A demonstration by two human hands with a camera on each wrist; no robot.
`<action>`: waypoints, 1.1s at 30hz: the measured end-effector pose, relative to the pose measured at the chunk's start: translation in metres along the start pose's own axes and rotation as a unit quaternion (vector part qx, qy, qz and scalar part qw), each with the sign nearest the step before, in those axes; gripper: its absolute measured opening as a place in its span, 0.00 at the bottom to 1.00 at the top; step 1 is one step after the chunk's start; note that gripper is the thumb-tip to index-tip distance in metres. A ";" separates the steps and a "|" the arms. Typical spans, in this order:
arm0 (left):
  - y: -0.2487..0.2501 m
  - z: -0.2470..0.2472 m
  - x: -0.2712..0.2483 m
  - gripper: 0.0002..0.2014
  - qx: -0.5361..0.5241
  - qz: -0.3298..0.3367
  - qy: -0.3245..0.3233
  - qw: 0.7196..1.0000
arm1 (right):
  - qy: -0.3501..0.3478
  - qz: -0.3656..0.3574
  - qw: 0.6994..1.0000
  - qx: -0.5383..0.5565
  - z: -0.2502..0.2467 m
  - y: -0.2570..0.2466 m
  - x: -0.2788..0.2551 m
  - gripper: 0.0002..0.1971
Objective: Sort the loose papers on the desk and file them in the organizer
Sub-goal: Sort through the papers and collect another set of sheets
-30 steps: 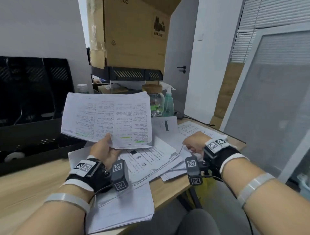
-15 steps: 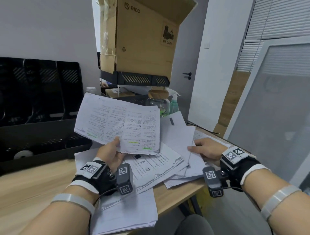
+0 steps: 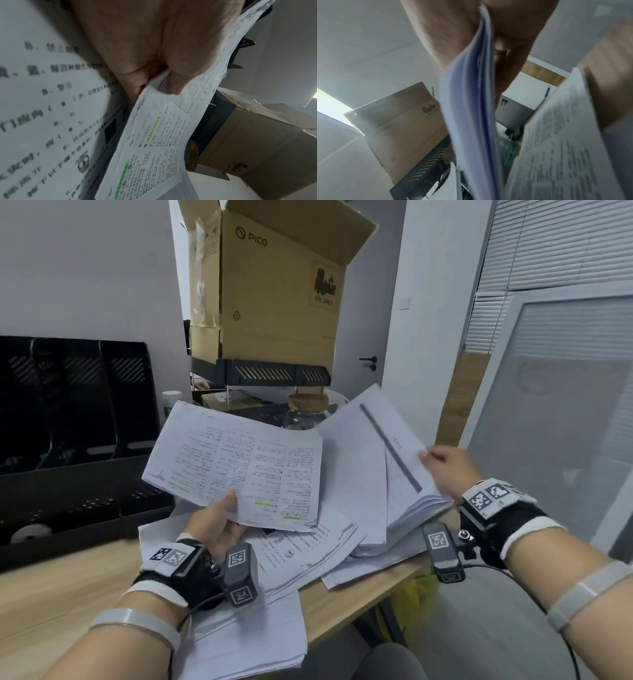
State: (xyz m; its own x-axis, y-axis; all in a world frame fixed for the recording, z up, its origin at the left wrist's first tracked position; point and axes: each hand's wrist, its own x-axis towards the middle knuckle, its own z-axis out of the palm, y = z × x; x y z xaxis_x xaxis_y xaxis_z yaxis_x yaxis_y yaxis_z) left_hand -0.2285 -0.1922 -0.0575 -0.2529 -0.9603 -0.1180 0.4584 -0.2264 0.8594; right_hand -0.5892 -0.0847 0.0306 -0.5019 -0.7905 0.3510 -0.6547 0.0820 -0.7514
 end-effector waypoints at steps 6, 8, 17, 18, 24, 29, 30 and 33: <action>-0.002 -0.005 0.004 0.20 0.019 -0.002 -0.008 1.000 | 0.182 -0.059 0.982 0.000 -0.036 -0.006 0.009 0.14; -0.001 -0.006 0.004 0.19 0.014 -0.004 -0.007 1.000 | 0.199 -0.054 0.978 0.028 -0.040 -0.002 0.009 0.14; 0.002 0.003 -0.009 0.12 0.069 0.026 -0.049 0.996 | 0.301 0.033 0.945 0.127 -0.042 -0.014 -0.001 0.11; 0.002 0.004 -0.012 0.11 0.070 0.027 -0.054 0.996 | 0.297 0.049 0.941 0.152 -0.038 -0.019 -0.003 0.11; 0.000 0.007 -0.009 0.11 0.030 0.022 -0.060 0.998 | 0.110 0.155 0.918 0.349 0.036 -0.050 -0.018 0.22; -0.004 0.004 -0.001 0.11 0.015 0.009 -0.065 0.998 | 0.036 0.204 0.884 0.418 0.100 -0.082 -0.032 0.25; -0.005 0.004 0.001 0.12 0.007 0.008 -0.065 0.998 | 0.026 0.205 0.880 0.426 0.107 -0.092 -0.039 0.27; -0.008 0.003 0.003 0.16 -0.007 0.008 -0.080 0.997 | -0.028 0.222 0.862 0.455 0.134 -0.111 -0.053 0.28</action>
State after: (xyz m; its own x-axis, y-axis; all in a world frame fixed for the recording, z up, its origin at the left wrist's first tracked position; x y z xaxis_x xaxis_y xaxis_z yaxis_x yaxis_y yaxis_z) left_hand -0.2358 -0.1926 -0.0627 -0.3768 -0.9260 -0.0232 0.4751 -0.2147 0.8534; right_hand -0.4140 -0.1333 0.0206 -0.5445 -0.8337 -0.0923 0.3213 -0.1057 -0.9410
